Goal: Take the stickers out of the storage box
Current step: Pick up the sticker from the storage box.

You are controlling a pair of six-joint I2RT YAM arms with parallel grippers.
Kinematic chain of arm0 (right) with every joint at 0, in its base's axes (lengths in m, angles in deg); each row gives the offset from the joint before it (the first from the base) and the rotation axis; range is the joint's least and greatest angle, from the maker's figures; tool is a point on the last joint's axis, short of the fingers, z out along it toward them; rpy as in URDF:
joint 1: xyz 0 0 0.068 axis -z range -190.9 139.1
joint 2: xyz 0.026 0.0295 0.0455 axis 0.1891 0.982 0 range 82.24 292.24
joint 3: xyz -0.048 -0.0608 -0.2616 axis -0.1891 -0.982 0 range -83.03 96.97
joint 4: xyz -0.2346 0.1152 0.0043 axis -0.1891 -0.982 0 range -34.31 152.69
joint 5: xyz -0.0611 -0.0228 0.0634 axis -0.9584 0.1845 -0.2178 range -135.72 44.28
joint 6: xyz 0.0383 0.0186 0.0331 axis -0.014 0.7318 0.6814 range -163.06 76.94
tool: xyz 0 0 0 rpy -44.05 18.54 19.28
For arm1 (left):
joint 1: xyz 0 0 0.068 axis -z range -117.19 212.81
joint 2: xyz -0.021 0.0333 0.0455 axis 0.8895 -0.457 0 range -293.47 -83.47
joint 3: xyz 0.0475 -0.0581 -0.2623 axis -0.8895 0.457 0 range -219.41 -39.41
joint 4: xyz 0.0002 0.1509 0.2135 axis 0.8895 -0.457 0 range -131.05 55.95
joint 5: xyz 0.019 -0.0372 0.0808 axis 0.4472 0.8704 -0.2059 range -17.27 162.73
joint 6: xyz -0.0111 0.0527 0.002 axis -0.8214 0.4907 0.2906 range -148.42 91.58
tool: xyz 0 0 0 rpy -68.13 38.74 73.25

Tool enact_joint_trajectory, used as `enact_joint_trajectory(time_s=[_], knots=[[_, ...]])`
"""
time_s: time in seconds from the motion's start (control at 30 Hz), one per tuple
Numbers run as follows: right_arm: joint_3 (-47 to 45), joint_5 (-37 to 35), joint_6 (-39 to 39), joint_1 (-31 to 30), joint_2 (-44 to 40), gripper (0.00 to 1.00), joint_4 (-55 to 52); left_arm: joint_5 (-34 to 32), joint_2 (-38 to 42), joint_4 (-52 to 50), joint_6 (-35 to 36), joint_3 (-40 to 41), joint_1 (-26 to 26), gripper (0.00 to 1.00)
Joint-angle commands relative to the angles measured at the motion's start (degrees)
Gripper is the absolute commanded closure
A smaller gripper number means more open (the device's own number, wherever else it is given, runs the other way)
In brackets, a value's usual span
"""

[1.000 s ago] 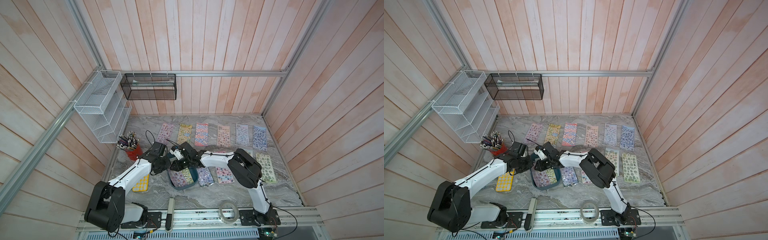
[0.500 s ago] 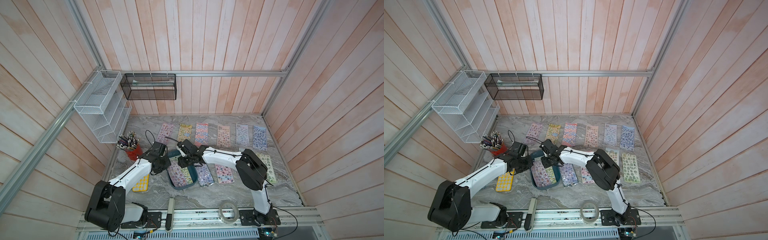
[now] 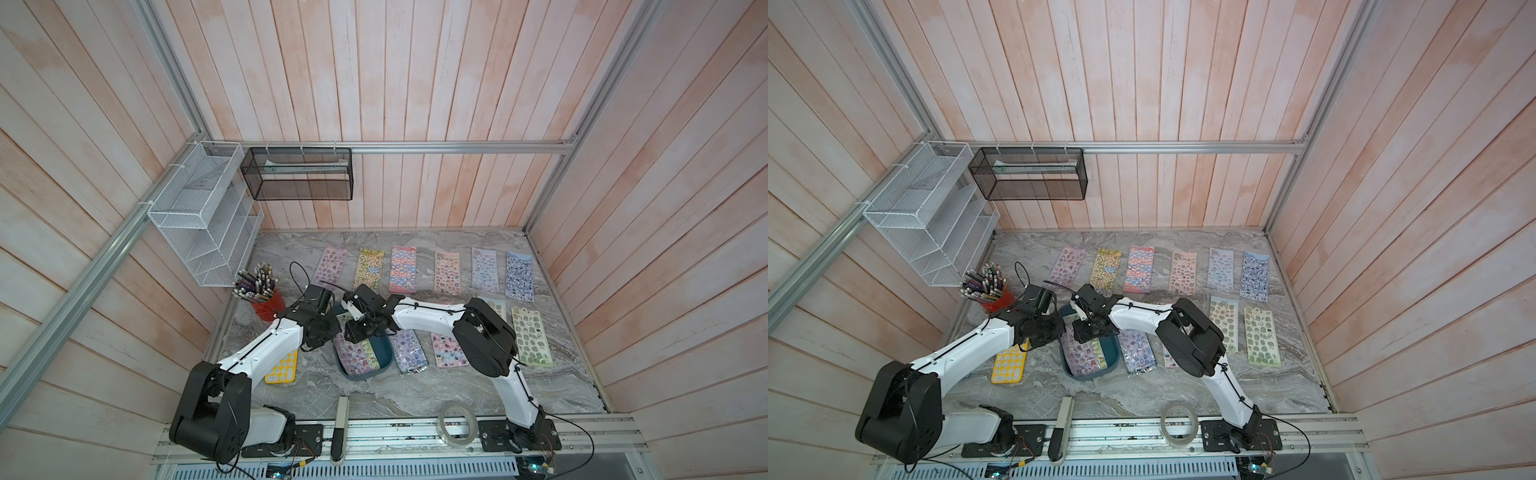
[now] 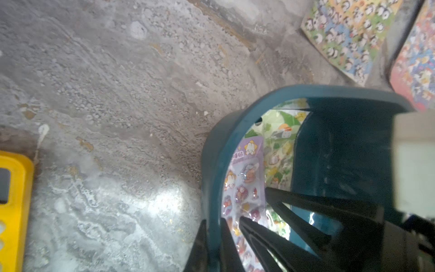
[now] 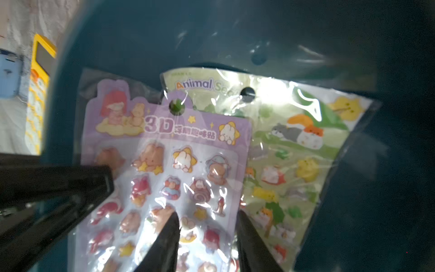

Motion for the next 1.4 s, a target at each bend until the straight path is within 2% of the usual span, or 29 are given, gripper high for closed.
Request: enact_joint_trajectory(time_s=[0.0, 0.07, 0.1, 0.13, 0.23, 0.37, 0.47, 0.57, 0.67, 0.77, 0.87, 1.07, 1.37], knots=[[-4.35, 10.89, 3.18, 0.32, 5.17, 0.72, 3.38, 2.34, 0.62, 3.02, -0.87, -0.81, 0.29, 0.67], [-6.61, 14.04, 4.80, 1.15, 4.96, 0.91, 6.98, 1.93, 0.31, 2.24, -0.53, -1.59, 0.35, 0.60], [-7.78, 14.93, 5.59, 1.67, 4.76, 0.98, 8.48, 1.75, 0.12, 1.94, -0.35, -1.83, 0.32, 0.59], [-8.67, 15.27, 6.13, 2.04, 4.47, 1.00, 9.39, 1.73, 0.06, 1.91, -0.34, -1.87, 0.33, 0.58], [-10.44, 14.68, 6.53, 3.02, 3.14, 1.00, 10.66, 1.81, -0.08, 1.83, -0.27, -1.78, 0.31, 0.57], [-10.77, 13.10, 6.13, 3.51, 1.99, 1.00, 10.31, 1.99, -0.06, 0.89, -0.26, -2.44, 0.37, 0.46], [-10.57, 13.00, 6.38, 3.60, 2.33, 1.00, 10.35, 1.30, 1.03, -1.26, 0.10, -4.03, 0.37, 0.44], [-10.78, 13.26, 6.81, 3.60, 2.78, 1.00, 10.81, -1.35, 7.18, -2.31, -0.76, -4.72, 0.37, 0.44], [-11.53, 13.25, 7.18, 3.80, 2.76, 1.00, 11.73, -6.17, 14.49, -3.56, -1.39, -5.40, 0.24, 0.35], [-11.64, 13.35, 7.27, 3.95, 2.65, 1.00, 12.02, -8.42, 17.09, -6.44, -0.90, -6.51, 0.26, 0.32], [-11.47, 13.24, 7.19, 4.04, 2.60, 1.00, 12.11, -8.08, 16.64, -8.35, -0.73, -5.81, 0.28, 0.34], [-12.16, 12.08, 7.03, 4.13, 2.07, 1.00, 12.16, -4.05, 13.06, -5.66, -1.21, -2.81, 0.38, 0.47], [-12.70, 11.42, 7.02, 4.22, 1.98, 1.00, 12.15, -1.71, 8.16, -1.11, -0.96, -1.96, 0.58, 0.74]])
